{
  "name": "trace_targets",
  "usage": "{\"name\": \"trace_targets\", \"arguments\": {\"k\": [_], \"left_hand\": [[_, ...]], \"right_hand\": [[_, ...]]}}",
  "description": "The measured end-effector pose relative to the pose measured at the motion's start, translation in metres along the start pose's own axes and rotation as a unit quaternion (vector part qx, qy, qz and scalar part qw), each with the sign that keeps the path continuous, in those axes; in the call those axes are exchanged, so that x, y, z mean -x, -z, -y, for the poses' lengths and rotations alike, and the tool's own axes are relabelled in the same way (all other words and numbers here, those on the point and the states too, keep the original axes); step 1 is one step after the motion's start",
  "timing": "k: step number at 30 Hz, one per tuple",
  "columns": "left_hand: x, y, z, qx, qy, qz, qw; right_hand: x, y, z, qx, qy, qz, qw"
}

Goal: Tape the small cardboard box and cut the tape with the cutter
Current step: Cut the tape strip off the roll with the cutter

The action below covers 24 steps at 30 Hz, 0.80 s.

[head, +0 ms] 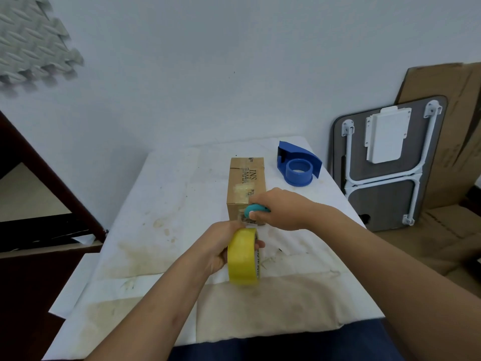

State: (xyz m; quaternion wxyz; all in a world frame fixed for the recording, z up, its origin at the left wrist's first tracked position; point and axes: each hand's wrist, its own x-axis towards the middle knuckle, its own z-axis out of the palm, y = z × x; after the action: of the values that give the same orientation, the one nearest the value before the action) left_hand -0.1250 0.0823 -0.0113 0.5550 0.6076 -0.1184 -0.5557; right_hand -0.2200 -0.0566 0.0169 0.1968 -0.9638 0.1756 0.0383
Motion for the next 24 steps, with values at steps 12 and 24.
{"name": "trace_targets", "arguments": {"k": [12, 24], "left_hand": [[0.001, 0.003, 0.002, -0.011, 0.006, 0.000, 1.000], [-0.002, 0.002, 0.002, -0.010, 0.006, 0.003, 1.000]], "right_hand": [[-0.010, -0.003, 0.004, 0.029, 0.000, 0.004, 1.000], [-0.006, 0.002, 0.022, 0.132, -0.013, 0.023, 0.991]]}}
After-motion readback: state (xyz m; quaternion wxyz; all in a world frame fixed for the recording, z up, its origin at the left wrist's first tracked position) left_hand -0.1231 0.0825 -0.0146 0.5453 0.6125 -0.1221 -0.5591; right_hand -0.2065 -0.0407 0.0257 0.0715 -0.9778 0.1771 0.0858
